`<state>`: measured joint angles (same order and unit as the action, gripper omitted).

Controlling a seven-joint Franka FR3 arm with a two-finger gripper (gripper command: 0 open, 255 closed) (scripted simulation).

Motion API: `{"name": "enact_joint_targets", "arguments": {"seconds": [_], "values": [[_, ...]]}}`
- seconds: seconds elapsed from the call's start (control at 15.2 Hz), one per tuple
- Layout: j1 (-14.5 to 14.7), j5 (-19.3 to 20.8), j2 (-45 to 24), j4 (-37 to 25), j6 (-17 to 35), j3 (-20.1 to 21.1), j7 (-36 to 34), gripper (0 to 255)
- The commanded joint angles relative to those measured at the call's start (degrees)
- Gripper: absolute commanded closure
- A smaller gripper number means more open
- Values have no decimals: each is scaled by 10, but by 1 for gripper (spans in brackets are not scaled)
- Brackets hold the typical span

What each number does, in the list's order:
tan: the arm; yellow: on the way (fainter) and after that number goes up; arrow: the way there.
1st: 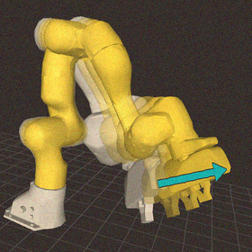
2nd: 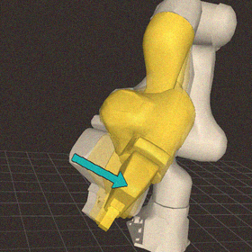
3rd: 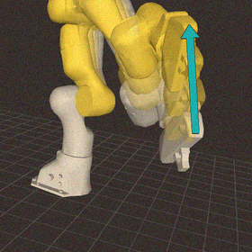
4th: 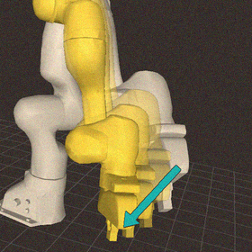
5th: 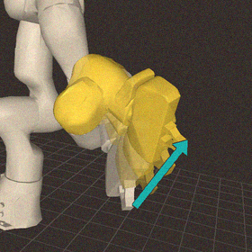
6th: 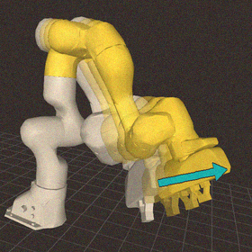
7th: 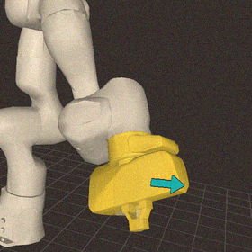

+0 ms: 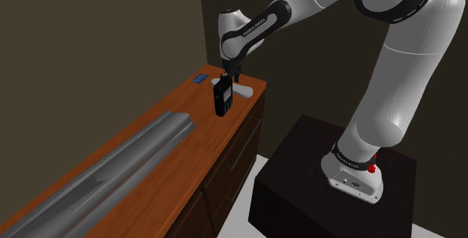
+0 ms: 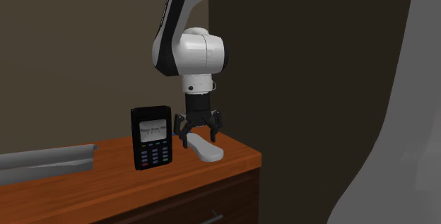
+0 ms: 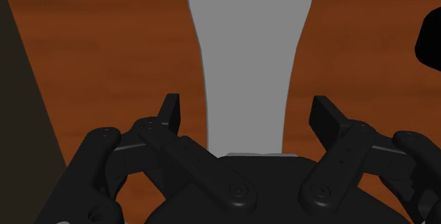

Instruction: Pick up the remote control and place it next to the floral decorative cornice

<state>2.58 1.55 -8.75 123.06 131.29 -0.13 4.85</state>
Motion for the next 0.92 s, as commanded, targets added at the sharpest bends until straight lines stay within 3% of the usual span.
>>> {"name": "enact_joint_targets", "arguments": {"seconds": [0.0, 0.07, 0.13, 0.86], "values": [[0, 0, 0, 0, 0, 0, 0, 0], [0, 0, 0, 0, 0, 0, 0, 0], [0, 0, 0, 0, 0, 0, 0, 255], [0, 0, 9, -5, -14, 0, 0, 255]]}}
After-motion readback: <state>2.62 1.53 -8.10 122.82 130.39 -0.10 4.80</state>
